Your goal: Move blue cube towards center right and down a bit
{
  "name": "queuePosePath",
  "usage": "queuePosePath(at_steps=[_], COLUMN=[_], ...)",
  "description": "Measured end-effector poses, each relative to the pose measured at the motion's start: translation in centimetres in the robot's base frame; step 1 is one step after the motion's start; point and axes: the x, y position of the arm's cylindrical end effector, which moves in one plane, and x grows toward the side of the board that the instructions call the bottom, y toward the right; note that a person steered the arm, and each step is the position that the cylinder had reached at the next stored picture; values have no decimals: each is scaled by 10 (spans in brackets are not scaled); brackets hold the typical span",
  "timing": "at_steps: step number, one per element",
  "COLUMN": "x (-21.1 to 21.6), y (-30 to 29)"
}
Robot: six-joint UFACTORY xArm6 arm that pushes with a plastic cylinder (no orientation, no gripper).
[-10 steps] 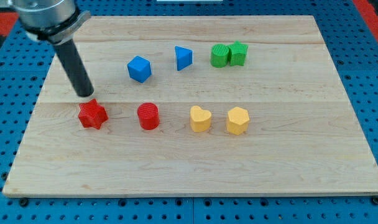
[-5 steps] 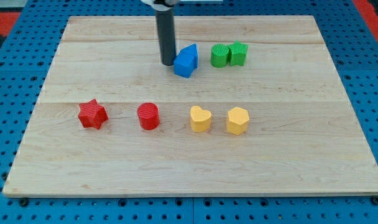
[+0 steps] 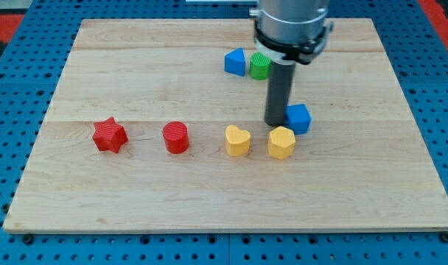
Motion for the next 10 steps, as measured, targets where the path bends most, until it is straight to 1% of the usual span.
queuePosePath(at_steps=[1,2,3,4,5,6,10], x=[2,-6,-21,-46,-25,-5,5], y=[37,61,78,103,116,107,101])
